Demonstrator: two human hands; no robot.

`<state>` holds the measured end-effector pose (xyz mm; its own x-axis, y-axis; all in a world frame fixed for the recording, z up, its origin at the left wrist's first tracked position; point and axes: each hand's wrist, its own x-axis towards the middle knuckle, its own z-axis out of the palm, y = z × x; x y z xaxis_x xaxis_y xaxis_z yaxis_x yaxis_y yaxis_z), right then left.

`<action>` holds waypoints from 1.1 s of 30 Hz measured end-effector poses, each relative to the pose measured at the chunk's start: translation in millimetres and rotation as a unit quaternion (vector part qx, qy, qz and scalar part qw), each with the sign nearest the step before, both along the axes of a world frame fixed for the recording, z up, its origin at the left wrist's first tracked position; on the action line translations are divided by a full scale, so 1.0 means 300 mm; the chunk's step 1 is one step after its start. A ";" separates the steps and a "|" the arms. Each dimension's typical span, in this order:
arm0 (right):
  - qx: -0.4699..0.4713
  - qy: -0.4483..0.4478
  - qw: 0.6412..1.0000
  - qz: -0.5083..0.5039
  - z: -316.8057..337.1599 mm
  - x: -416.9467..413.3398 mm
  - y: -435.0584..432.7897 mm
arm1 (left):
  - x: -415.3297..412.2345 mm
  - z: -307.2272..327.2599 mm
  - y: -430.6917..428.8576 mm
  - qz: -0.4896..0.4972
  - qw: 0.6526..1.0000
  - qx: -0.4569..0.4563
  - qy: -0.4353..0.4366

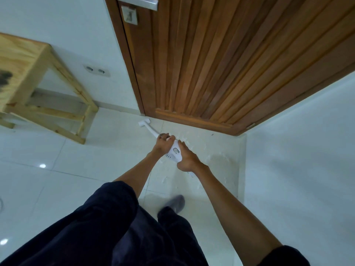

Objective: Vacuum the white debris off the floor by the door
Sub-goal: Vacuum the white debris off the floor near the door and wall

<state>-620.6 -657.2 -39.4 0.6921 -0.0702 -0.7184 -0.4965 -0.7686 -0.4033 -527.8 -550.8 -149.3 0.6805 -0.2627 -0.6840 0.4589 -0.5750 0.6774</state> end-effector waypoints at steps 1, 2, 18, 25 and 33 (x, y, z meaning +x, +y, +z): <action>0.000 0.001 1.000 -0.001 0.006 -0.006 -0.019 | -0.005 -0.001 -0.017 -0.001 1.000 0.002 -0.004; 0.001 0.000 1.000 -0.003 0.006 -0.011 -0.043 | -0.011 0.000 -0.037 -0.002 1.000 0.007 -0.005; 0.001 0.001 1.000 0.001 0.011 -0.028 -0.202 | -0.023 -0.036 -0.207 0.002 1.000 0.024 -0.010; -0.024 -0.009 1.000 0.014 0.024 -0.027 -0.240 | -0.002 -0.152 -0.240 0.027 0.999 0.025 0.005; -0.021 0.004 1.000 -0.001 0.044 -0.057 -0.289 | -0.047 -0.072 -0.307 0.056 0.998 0.012 0.004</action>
